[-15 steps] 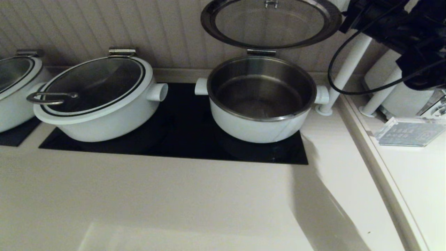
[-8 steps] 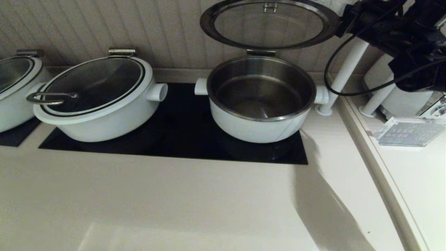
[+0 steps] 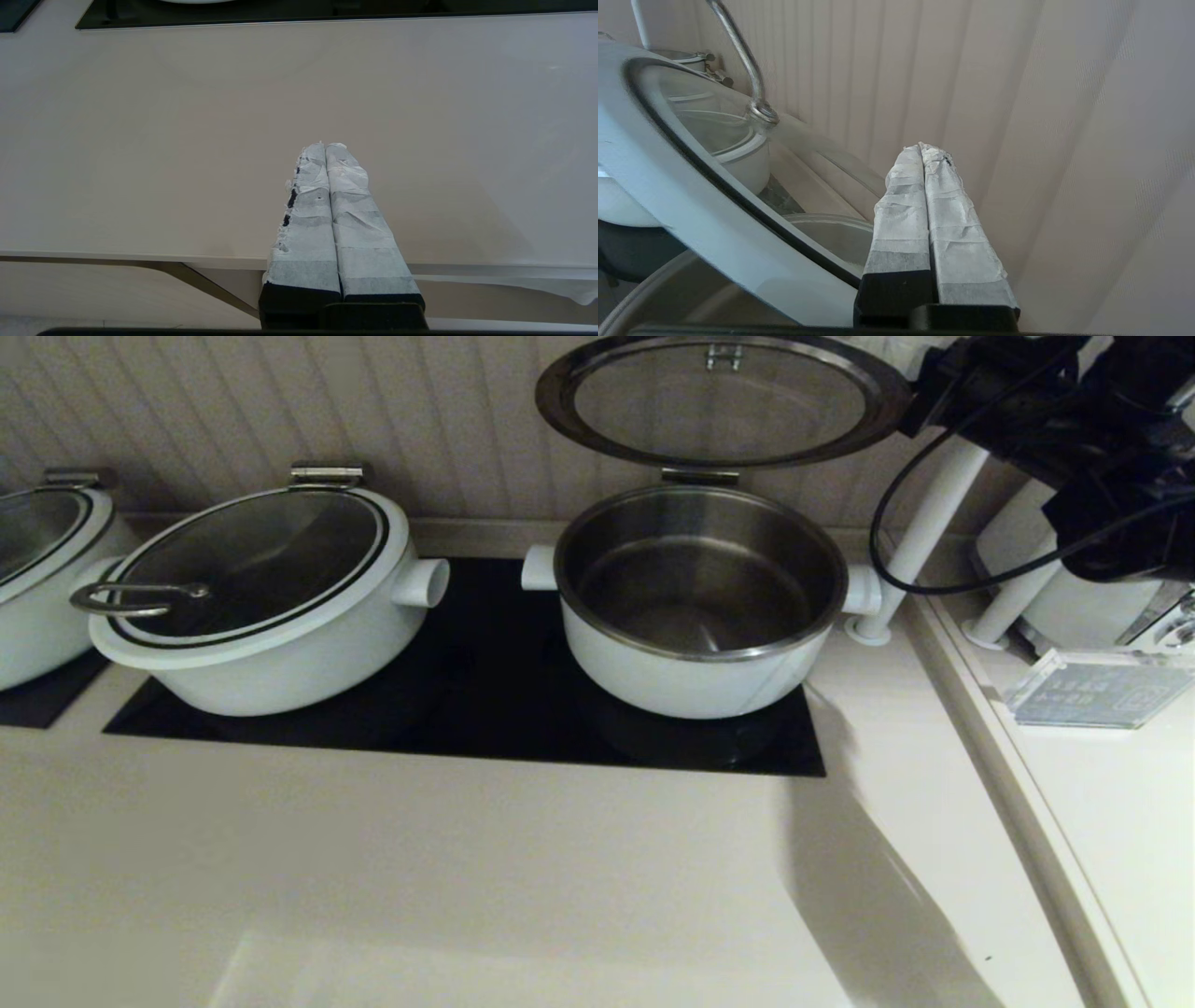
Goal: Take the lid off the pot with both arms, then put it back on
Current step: Close the pot lid
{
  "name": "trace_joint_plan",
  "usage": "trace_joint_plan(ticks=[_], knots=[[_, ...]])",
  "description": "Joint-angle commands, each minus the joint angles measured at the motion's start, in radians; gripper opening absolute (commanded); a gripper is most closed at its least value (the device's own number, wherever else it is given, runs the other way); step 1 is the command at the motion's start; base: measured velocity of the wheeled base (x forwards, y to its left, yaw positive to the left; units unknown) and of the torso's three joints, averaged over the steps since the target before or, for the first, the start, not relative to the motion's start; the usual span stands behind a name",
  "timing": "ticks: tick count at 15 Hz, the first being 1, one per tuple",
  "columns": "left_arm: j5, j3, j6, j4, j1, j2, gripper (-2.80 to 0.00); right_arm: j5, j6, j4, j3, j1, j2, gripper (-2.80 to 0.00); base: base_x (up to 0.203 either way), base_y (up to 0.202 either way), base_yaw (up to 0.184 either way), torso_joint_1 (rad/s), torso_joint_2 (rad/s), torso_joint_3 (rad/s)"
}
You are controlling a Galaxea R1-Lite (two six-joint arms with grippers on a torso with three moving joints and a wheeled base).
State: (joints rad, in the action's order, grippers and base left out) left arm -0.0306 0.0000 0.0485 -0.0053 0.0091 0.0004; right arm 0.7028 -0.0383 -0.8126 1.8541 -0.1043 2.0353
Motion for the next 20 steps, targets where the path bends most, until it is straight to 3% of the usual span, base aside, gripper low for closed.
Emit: trace_joint_plan(ticks=[1, 20], knots=[[0.001, 0.000, 0.001, -0.001, 0.000, 0.000, -2.80, 0.009, 0.000, -0.005, -0.014, -0.004, -0.019, -2.80, 0.000, 0.000, 0.000, 0.000, 0.00, 0.000], [0.001, 0.000, 0.001, -0.001, 0.000, 0.000, -2.80, 0.066, 0.066, -0.086, -0.379, -0.036, -0.174, -2.80, 0.000, 0.000, 0.000, 0.000, 0.00, 0.000]])
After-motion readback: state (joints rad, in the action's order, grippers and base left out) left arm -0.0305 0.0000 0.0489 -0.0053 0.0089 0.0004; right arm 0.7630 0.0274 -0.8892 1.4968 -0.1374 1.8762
